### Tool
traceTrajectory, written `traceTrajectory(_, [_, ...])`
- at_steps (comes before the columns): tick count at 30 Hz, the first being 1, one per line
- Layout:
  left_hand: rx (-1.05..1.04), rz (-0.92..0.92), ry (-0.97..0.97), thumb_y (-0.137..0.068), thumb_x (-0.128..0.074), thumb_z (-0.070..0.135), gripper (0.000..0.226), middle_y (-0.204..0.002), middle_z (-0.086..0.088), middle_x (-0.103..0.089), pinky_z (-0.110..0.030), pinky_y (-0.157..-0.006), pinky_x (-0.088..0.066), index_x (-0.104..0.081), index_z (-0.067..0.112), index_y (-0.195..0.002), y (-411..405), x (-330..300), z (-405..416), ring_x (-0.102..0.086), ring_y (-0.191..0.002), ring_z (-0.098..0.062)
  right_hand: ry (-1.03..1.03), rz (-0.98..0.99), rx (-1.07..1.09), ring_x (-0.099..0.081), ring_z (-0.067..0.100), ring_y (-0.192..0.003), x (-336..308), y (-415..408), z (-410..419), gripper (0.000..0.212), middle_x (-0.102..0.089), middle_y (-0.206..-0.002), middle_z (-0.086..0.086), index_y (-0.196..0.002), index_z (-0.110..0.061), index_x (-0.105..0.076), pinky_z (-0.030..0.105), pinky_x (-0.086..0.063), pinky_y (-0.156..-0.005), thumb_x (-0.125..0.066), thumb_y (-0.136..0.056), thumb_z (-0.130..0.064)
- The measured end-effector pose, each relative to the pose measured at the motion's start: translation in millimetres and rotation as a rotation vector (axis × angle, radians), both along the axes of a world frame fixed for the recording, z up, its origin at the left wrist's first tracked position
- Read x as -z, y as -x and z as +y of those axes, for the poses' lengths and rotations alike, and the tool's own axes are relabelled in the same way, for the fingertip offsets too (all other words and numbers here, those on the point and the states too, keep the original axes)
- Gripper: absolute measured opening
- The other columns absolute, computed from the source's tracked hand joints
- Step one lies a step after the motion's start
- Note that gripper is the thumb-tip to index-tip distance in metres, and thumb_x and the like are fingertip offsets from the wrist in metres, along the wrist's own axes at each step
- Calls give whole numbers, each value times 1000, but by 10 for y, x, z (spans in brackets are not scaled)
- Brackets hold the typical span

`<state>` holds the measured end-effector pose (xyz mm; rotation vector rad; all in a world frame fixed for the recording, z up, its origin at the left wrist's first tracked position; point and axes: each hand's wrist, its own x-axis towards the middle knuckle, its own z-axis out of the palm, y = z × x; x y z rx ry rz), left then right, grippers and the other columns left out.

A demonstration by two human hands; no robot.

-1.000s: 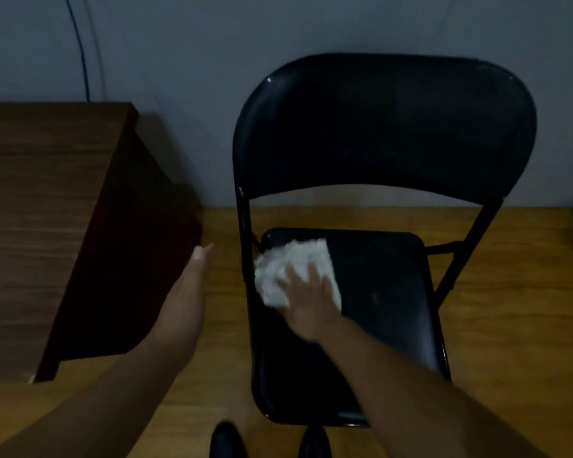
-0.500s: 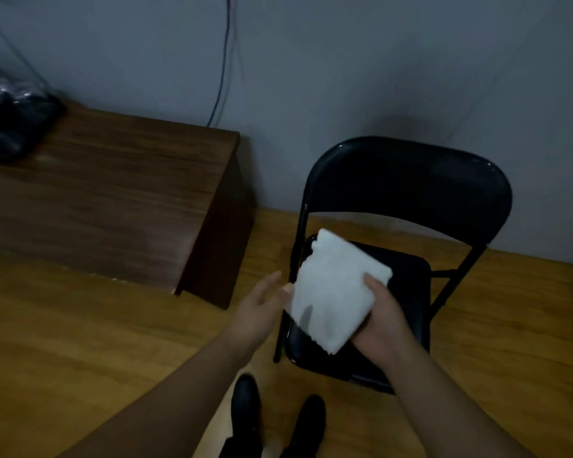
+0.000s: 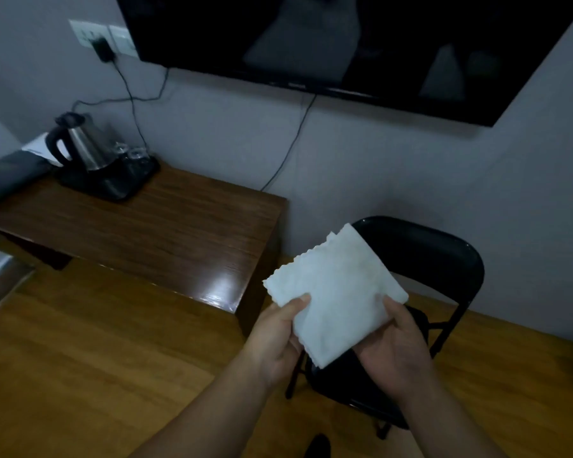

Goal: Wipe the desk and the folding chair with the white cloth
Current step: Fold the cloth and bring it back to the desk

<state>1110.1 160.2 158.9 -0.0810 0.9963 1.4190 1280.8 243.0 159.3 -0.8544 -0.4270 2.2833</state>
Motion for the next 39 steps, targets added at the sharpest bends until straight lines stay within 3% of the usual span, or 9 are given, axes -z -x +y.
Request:
traceTrajectory(6, [54, 260, -53, -94, -68, 16, 38, -124, -9, -75, -52, -98, -56, -62, 17, -131, 917, -427, -823, -70, -114, -32, -175, -316, -94, -68, 32, -121, -424, 631, -470, 66, -69, -133, 13, -135, -14, -65, 53, -54, -102, -67, -83, -54])
traceTrajectory(10, [114, 407, -65, -95, -69, 21, 35, -119, -5, -77, -52, -93, -59, -62, 23, -129, 1635, -687, -1413, -74, -107, -28, -279, -434, -264, -71, 31, -115, -605, 1208, -941, 49, -73, -128, 10, -115, -25, -78, 49, -60, -90, -71, -79, -57])
traceTrajectory(15, [140, 507, -47, -94, -72, 30, 38, -116, -2, -77, -54, -95, -58, -59, 27, -130, 2399, -955, -2024, -75, -105, -26, -317, -442, -421, -72, 30, -114, -727, 1984, -1460, 60, -74, -126, 8, -115, -29, -78, 40, -63, -80, -89, -65, -61])
traceTrajectory(18, [127, 520, -31, -95, -69, 32, 37, -117, -4, -77, -55, -96, -57, -59, 25, -130, 2766, -1048, -2264, -74, -106, -27, -351, -474, -436, -73, 31, -111, -797, 2427, -1653, 61, -75, -124, 8, -125, -26, -72, 40, -63, -77, -84, -74, -56])
traceTrajectory(24, [45, 532, 37, -95, -69, 34, 40, -125, -6, -73, -59, -102, -52, -58, 24, -132, 3520, -1023, -2458, -70, -113, -31, -665, -692, -345, -75, 2, -86, -814, 3382, -1796, 21, -76, -101, -22, -104, -52, -63, 23, -60, -62, -68, -85, -58])
traceTrajectory(27, [23, 548, 79, -93, -72, 28, 45, -128, -6, -71, -59, -103, -52, -55, 25, -134, 3965, -927, -2444, -69, -115, -32, -744, -753, -295, -72, 5, -91, -686, 3903, -1711, 9, -74, -103, -18, -104, -51, -61, 27, -57, -70, -62, -95, -50])
traceTrajectory(32, [14, 592, 146, -94, -70, 22, 36, -127, -1, -71, -56, -99, -55, -57, 31, -126, 4789, -851, -2297, -70, -114, -28, -791, -778, -307, -66, 8, -105, -531, 4780, -1497, 32, -67, -116, -17, -130, -39, -55, 29, -54, -75, -58, -99, -45])
traceTrajectory(36, [-34, 582, 202, -94, -71, 24, 31, -122, -1, -74, -54, -98, -56, -62, 25, -124, 5408, -878, -2193, -72, -110, -26, -822, -796, -334, -64, 8, -107, -542, 5460, -1375, 36, -65, -118, -17, -136, -40, -52, 37, -57, -86, -56, -101, -43])
traceTrajectory(39, [-65, 582, 268, -94, -70, 29, 28, -121, -8, -73, -56, -100, -54, -66, 18, -119, 5854, -885, -2149, -70, -111, -30, -821, -776, -343, -63, 4, -106, -598, 5931, -1356, 31, -64, -117, -21, -132, -47, -50, 33, -56, -82, -55, -102, -44])
